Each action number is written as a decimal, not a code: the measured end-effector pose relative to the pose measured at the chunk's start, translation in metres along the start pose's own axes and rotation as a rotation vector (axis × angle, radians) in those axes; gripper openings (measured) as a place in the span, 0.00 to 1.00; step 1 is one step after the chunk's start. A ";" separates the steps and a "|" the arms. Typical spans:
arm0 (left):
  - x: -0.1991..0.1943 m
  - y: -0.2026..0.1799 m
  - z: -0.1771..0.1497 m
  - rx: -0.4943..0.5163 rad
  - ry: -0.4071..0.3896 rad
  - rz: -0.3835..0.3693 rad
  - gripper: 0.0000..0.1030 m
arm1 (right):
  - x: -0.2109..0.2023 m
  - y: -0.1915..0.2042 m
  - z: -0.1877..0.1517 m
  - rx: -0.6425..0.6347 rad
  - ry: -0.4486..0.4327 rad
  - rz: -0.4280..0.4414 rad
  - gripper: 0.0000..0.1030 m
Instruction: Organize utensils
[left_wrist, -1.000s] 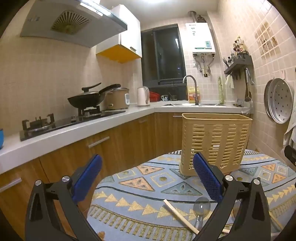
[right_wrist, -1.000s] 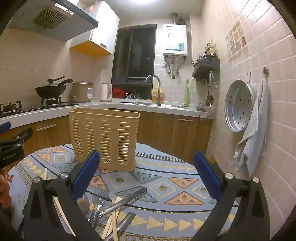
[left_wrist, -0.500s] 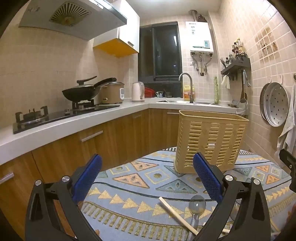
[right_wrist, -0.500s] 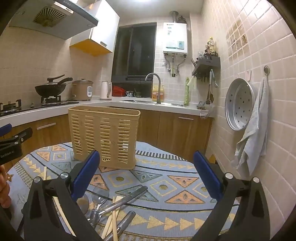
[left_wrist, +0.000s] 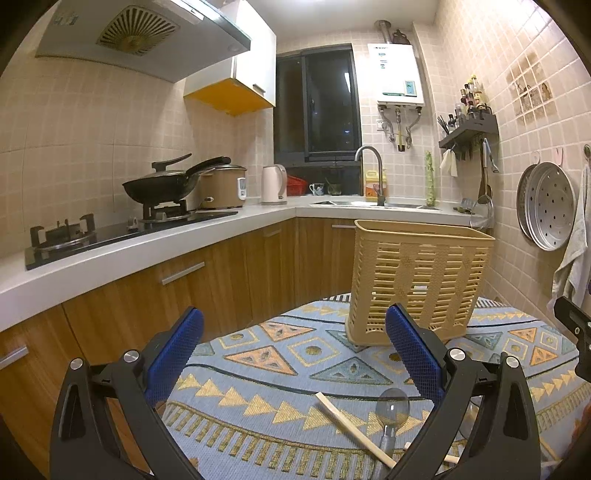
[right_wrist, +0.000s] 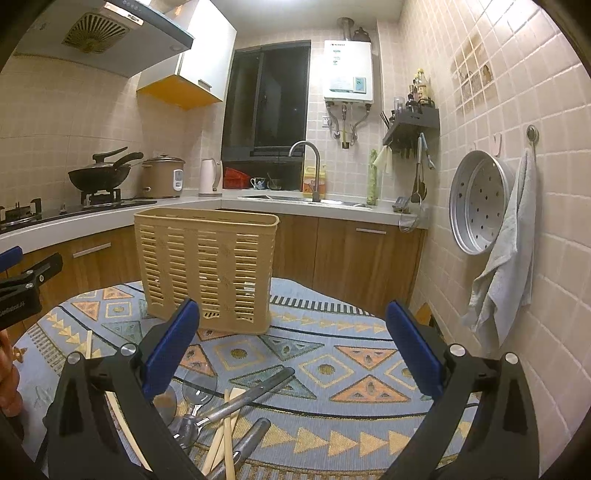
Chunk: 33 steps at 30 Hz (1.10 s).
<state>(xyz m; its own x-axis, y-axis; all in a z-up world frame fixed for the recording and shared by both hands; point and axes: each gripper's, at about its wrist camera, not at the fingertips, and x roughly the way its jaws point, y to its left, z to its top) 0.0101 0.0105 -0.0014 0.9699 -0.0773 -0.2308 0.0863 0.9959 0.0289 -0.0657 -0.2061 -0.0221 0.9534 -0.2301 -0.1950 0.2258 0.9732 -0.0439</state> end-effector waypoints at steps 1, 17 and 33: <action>0.000 0.000 0.000 -0.002 -0.001 -0.001 0.93 | 0.000 -0.001 0.000 0.002 0.002 0.000 0.93; 0.000 -0.001 -0.001 0.001 0.000 0.001 0.93 | 0.000 0.002 -0.001 -0.009 0.005 0.002 0.93; -0.001 0.000 -0.001 0.002 -0.003 0.000 0.93 | 0.004 0.002 -0.002 -0.013 0.024 0.007 0.93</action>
<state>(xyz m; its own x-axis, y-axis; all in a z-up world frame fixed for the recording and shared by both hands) 0.0087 0.0107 -0.0024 0.9706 -0.0775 -0.2280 0.0868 0.9957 0.0310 -0.0617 -0.2047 -0.0251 0.9500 -0.2229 -0.2187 0.2161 0.9748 -0.0549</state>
